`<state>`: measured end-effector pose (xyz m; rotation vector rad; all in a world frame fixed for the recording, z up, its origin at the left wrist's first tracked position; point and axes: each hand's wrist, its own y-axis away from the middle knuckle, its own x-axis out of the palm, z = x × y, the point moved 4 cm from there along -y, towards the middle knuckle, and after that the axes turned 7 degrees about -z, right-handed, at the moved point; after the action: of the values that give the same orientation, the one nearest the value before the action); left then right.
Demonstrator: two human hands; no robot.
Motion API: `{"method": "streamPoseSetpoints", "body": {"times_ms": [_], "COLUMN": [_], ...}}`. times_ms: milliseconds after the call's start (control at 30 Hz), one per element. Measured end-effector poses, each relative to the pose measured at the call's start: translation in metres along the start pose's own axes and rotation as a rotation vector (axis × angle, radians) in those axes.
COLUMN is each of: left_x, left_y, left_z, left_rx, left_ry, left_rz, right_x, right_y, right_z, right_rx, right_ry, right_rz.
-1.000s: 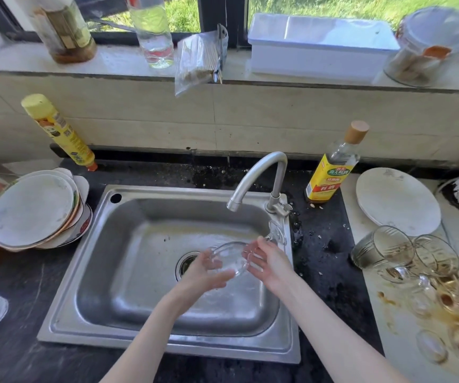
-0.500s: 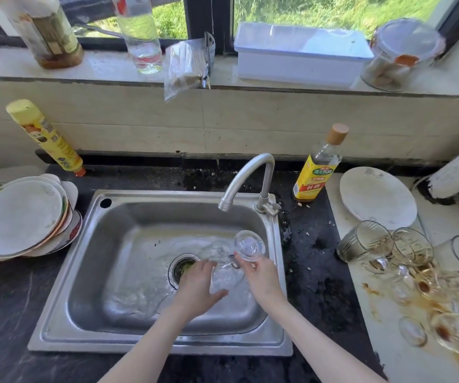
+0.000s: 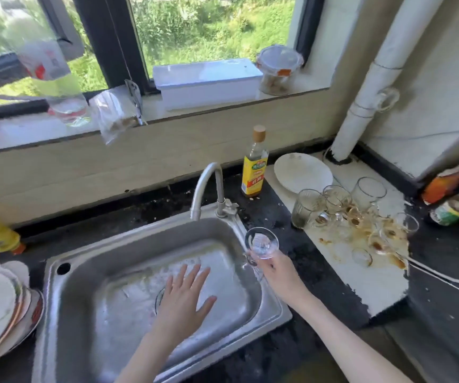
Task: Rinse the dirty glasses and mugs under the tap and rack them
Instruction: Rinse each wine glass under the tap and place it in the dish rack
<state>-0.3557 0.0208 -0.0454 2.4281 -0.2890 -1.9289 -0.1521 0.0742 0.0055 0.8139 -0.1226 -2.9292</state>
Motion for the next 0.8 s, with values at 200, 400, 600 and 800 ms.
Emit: {"method": "streamPoseSetpoints", "body": {"times_ms": [200,400,600,800], "left_x": [-0.026,-0.032,0.003,0.034], "left_y": [0.012,0.044,0.13,0.253], "left_z": [-0.048,-0.152,-0.266,-0.377], "left_rx": [0.383,0.741,1.059,1.353], "left_ry": [0.05,0.029,0.093,0.105], "left_rz": [-0.003,0.033,0.108,0.183], "right_x": [-0.042,-0.09,-0.125,-0.147], "right_y": [0.091,0.212,0.374,0.549], "right_z": [-0.002,-0.019,-0.064,-0.106], "right_rx": [0.139,0.299,0.466,0.653], "right_ry": [-0.082,-0.143,-0.095,-0.154], "right_rz": [-0.313,-0.585,-0.865,-1.149]}}
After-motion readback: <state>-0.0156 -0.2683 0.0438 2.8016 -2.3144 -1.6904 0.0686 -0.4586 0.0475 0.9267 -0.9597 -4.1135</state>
